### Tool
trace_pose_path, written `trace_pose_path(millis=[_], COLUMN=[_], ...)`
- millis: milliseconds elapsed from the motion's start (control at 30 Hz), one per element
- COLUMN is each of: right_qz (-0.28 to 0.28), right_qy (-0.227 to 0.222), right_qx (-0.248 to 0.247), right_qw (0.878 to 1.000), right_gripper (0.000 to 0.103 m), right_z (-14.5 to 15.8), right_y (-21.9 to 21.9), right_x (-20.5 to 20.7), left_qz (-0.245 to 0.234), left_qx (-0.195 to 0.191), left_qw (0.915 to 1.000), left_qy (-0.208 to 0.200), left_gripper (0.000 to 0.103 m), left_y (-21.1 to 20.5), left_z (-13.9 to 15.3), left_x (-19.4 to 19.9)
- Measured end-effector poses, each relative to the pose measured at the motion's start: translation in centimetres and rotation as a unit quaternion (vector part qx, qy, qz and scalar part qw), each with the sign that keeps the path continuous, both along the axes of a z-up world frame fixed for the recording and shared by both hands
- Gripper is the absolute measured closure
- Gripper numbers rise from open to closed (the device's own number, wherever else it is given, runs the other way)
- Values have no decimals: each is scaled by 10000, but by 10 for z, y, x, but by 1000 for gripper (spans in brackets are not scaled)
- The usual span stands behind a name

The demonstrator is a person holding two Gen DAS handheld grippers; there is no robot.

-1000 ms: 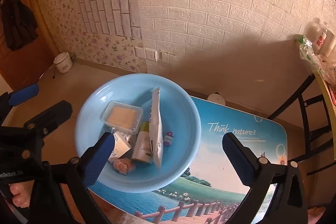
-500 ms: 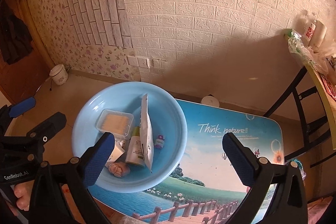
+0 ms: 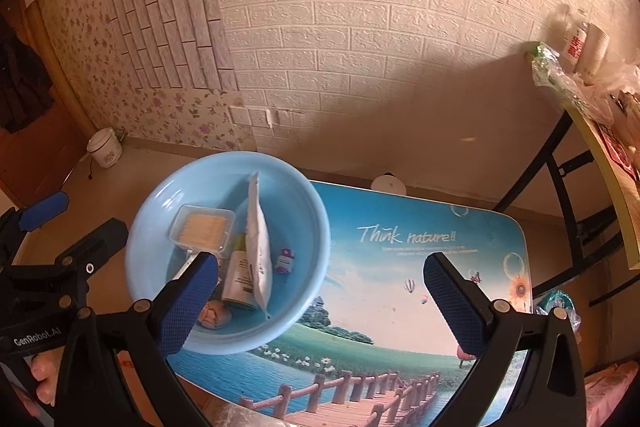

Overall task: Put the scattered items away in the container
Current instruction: 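Withdraw both open grippers up and away from the basin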

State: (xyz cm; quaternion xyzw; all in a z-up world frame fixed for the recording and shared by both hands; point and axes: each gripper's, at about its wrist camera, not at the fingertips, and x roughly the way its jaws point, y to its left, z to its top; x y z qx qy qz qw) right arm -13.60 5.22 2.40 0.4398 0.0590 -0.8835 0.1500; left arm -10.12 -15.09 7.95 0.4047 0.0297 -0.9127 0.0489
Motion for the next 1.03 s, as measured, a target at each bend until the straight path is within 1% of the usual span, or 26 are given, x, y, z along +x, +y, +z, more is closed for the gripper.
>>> trace_pose_path(millis=[233, 500, 733, 1033], right_qz=[-210, -367, -470, -498], right_qy=[-50, -104, -119, -141], right_qx=[13, -10, -14, -4], right_qw=[9998, 9993, 9988, 9987], right_gripper=[0, 0, 0, 0], right_z=[-1, 0, 2, 1], right_y=[23, 40, 49, 50], right_x=[2, 5, 6, 8], left_qz=[-162, -303, -422, -401], left_qx=[20, 34, 51, 94], left_qw=[9999, 9995, 9991, 9992], left_qy=[-35, -39, -28, 4], left_gripper=[0, 0, 0, 0], left_y=[19, 33, 41, 41], left_z=[-2, 0, 1, -1], left_x=[-4, -3, -2, 0])
